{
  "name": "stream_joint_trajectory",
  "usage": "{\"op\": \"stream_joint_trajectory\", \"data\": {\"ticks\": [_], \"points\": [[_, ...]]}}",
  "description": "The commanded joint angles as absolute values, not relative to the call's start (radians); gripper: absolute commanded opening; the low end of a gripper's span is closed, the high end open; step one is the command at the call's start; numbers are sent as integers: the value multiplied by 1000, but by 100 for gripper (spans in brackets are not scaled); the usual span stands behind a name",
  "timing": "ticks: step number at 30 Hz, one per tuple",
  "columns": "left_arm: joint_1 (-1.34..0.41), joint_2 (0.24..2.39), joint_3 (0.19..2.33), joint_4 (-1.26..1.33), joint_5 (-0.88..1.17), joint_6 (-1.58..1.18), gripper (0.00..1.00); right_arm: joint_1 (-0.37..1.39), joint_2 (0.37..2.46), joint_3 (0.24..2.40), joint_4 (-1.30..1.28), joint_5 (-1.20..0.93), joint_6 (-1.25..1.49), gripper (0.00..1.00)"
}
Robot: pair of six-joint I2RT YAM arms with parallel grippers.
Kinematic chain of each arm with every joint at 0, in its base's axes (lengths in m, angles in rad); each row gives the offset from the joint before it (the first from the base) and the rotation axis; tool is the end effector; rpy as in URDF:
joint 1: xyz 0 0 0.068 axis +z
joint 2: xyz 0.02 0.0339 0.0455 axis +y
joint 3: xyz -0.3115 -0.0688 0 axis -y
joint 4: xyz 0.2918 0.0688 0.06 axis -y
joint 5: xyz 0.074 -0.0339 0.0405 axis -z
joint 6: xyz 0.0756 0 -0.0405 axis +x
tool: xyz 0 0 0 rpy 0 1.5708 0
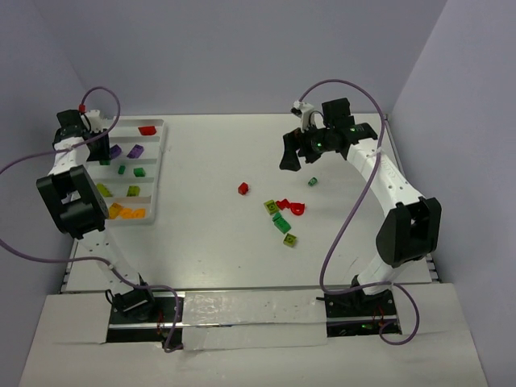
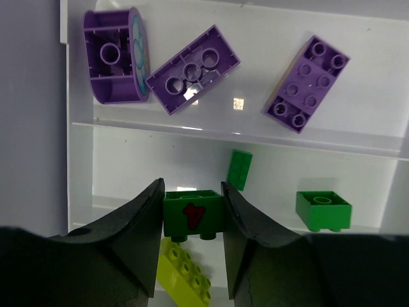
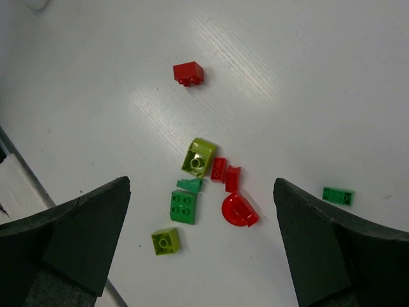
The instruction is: Sort the legos into containers by color
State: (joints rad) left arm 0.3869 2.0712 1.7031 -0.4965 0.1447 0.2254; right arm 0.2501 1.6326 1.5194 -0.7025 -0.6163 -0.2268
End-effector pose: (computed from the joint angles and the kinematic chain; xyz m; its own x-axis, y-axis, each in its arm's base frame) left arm 0.5226 0.2012 0.2246 -0.7509 -0.0671 -0.6570 -0.1220 0.9918 0.0381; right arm 0.4048 0.1485 0.3522 -0.5558 -0.3314 -0.7625 -0.7294 0.6343 0.2560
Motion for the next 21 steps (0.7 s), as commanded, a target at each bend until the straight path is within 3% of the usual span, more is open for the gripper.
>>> {"op": "stream_joint_trajectory", "data": {"ticks": [1,4,12,21], "points": [[402,2091,1749,-514,100,250,13,253,1560,1498,-707,-551,-274,100],[406,2089,1721,-503,90,257,16,252,1557,1488,-709,-536,-284,100],[409,2096,1682,-512,82,272,46,252,1575,1492,-716,-515,-299,100],[410,2052,1734,-537,190,279,62,252,1576,1497,-721,-508,-301,100]]}}
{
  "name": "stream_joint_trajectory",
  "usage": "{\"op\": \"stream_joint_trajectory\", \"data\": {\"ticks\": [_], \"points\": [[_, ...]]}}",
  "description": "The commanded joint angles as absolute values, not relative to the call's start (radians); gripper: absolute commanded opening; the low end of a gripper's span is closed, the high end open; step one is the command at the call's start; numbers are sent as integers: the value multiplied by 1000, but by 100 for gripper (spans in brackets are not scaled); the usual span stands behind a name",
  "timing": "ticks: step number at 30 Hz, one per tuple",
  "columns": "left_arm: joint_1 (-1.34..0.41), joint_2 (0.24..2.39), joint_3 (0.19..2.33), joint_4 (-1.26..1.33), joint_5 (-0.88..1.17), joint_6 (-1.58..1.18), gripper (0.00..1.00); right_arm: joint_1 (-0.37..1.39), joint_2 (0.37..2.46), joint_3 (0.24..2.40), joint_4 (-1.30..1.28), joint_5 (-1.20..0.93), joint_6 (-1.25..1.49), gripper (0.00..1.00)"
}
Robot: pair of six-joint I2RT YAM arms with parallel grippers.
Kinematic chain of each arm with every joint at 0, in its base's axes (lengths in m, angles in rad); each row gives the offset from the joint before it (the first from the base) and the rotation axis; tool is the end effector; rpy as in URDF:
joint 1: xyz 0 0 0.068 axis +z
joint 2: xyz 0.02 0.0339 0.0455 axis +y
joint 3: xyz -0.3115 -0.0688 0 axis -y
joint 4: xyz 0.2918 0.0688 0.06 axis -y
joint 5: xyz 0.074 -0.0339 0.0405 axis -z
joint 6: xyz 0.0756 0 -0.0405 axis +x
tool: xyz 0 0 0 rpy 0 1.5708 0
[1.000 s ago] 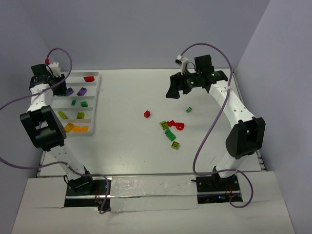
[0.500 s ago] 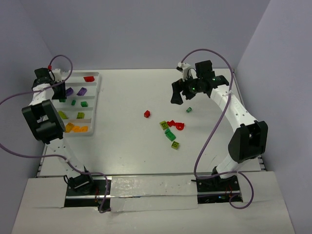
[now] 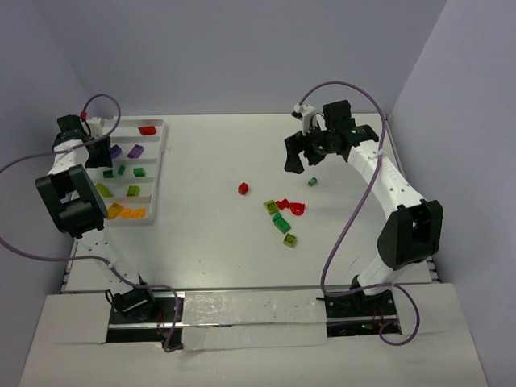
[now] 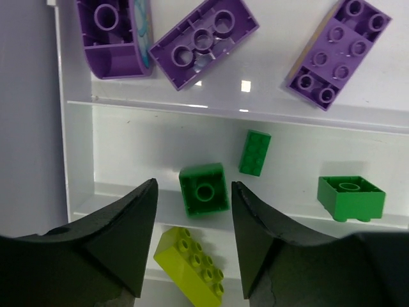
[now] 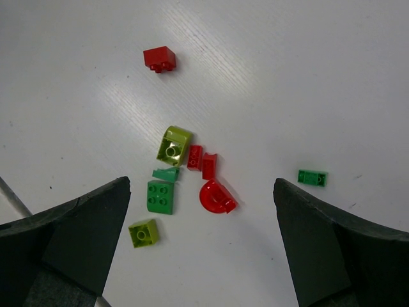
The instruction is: Sort the legos into containers by color
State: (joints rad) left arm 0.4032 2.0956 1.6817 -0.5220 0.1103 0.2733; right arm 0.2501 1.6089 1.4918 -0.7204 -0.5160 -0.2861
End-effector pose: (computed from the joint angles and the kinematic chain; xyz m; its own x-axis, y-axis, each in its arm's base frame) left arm 0.5145 0.2104 0.2006 -0.8021 -0.0505 -0.5950 -0.1178 0.9902 0.0747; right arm 0.3999 0.1406 0.3464 -0.5395 -0.3912 -0.7456 -0.7166 0.6782 0.1628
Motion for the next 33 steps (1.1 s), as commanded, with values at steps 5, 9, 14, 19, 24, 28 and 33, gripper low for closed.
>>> {"op": "stream_joint_trajectory", "data": {"ticks": [5,9,14,19,24,28,33], "points": [[391,2025,1814,-598,324,290,66,252,1561,1483,-721,-503,-299,100],[275,1847,1715,-561,642,417,69,223,1551,1469,-717,-506,-282,100],[-26,1795,1724,-750,841,655,71,135,1544,1438,-729,-534,-270,100],[-293,1803,1653,-676,767,592,71,72,1535,1410,-761,-538,-275,100],[-506,1887,1608,-574,502,345,67,37,1502,1374,-760,-531,-274,100],[-565,1898,1551,-538,365,242,67,29,1488,1362,-753,-534,-269,100],[-577,1963,1588,-571,180,129,66,26,1503,1364,-744,-557,-259,100]]}}
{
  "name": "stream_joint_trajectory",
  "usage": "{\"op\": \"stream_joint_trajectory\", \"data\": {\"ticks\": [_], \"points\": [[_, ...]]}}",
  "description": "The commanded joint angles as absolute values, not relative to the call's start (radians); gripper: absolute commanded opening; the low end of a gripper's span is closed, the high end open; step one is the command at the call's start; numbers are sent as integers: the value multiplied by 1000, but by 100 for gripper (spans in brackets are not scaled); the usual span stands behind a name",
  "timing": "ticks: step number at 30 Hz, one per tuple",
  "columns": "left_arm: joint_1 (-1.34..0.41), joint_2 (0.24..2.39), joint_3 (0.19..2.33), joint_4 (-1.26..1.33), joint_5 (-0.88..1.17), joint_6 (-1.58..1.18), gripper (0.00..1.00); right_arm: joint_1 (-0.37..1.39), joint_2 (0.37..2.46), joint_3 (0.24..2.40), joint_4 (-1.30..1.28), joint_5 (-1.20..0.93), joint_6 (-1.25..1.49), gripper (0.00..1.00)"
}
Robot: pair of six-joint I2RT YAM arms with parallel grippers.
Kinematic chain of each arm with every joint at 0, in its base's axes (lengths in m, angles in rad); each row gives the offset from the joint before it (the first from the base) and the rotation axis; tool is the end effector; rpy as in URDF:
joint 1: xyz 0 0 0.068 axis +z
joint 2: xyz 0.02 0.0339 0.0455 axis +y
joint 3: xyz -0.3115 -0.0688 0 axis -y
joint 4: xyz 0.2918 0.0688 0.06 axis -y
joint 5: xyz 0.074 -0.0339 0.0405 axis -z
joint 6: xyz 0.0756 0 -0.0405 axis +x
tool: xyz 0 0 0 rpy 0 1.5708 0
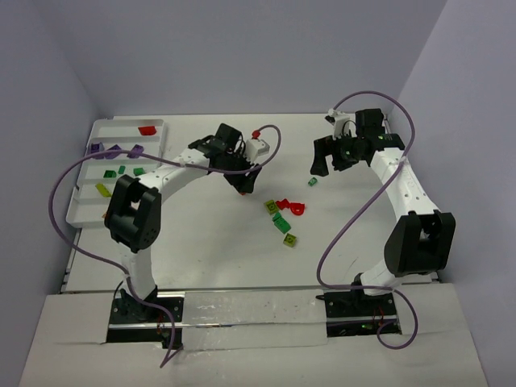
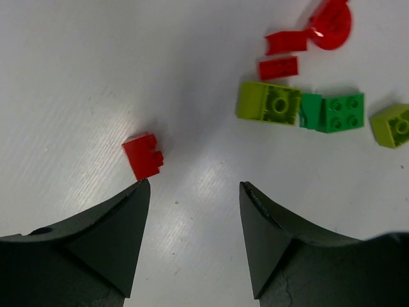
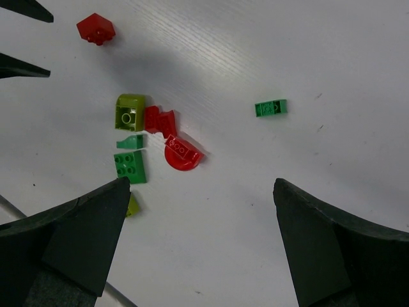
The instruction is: Sort the legos into containers by color
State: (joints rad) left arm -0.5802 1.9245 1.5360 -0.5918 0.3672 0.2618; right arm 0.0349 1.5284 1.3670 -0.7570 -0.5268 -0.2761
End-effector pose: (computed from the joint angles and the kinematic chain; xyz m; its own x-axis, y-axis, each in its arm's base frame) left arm 0.4043 -0.2974 0.2306 -0.4954 0.6135 -0.6150 0.8355 0.5303 -0.1439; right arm 0.3875 0.0516 0.3263 -0.6727 -0.2593 -0.6930 -0.5390 0.8134 0.2189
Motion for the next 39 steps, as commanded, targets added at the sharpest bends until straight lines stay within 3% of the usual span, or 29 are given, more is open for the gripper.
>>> {"op": "stream_joint_trajectory", "data": {"ticks": [1,14,20,30,39], "points": [[-577,1977,1599,-580,178,127,66,26,1506,1365,-743,-560,-257,100],[-577,2096,1624,-568,162,66,52,28,1532,1379,-734,-569,-256,100],[-574,2115,1617,-539,127,72,37,29,1531,1374,-739,-560,-276,100],[-463,2044,1598,-496,234,72,1,34,1531,1341,-753,-530,-359,100],[-322,1910,1600,-526,334,94,0,35,1536,1339,-749,-534,-359,100]]}}
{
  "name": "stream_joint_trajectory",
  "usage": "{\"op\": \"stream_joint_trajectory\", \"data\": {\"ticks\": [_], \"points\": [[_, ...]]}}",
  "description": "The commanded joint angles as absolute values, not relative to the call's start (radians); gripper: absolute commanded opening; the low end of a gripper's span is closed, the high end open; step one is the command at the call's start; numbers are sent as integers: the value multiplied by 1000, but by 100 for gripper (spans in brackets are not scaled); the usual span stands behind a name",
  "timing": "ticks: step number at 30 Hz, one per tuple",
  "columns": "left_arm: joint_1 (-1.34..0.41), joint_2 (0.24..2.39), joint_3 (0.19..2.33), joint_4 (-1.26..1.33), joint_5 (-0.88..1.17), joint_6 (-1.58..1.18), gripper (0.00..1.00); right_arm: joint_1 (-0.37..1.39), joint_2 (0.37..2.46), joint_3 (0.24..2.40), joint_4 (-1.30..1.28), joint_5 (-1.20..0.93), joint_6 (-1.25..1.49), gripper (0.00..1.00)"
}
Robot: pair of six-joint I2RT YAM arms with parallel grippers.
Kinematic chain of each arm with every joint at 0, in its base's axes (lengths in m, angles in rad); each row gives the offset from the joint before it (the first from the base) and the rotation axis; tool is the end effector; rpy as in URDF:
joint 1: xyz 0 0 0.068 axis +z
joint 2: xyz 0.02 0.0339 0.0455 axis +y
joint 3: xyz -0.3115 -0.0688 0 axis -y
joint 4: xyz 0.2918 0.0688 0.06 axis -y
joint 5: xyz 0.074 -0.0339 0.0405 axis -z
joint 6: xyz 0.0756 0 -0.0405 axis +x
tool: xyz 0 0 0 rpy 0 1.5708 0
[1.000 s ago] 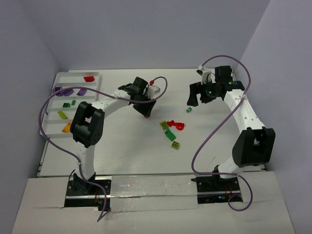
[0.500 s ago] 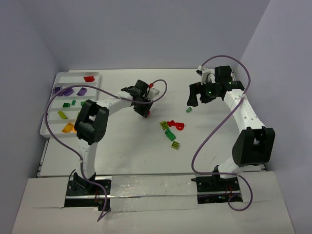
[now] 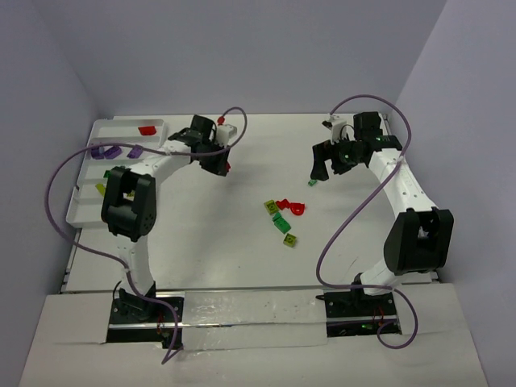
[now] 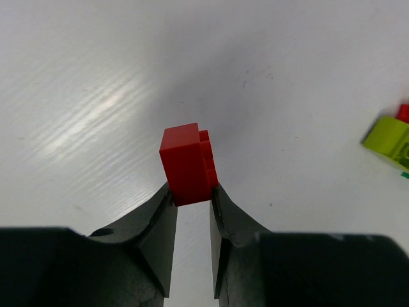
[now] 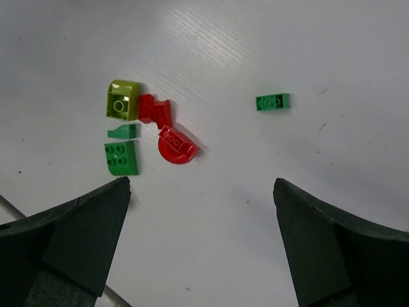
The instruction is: Sort the legos into containers by color
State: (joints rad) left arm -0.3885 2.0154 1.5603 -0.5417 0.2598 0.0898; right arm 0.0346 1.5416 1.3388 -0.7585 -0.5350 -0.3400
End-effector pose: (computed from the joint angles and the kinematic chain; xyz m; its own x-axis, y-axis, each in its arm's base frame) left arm 0.4760 -0.2158 0.1969 -0.7296 0.3923 -0.5601 0.5629 0.8097 -0.1662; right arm 0.3868 0.0520 0.3109 -0.6653 -0.3101 -0.6791 -0.5763 0.7916 0.2032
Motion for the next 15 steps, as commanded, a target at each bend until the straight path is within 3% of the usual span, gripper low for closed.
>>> {"op": "stream_joint_trajectory", "data": {"ticks": [1,10,15], "points": [[-277,1912,1626,-538,342,82,0,36,1536,1339,-748,-535,-357,100],[114,2083,1990,-579,305,24,0,55,1548,1353,-742,-541,-339,100],[221,2161,2068,-485,310,54,1,64,1552,1365,-752,-535,-341,100]]}}
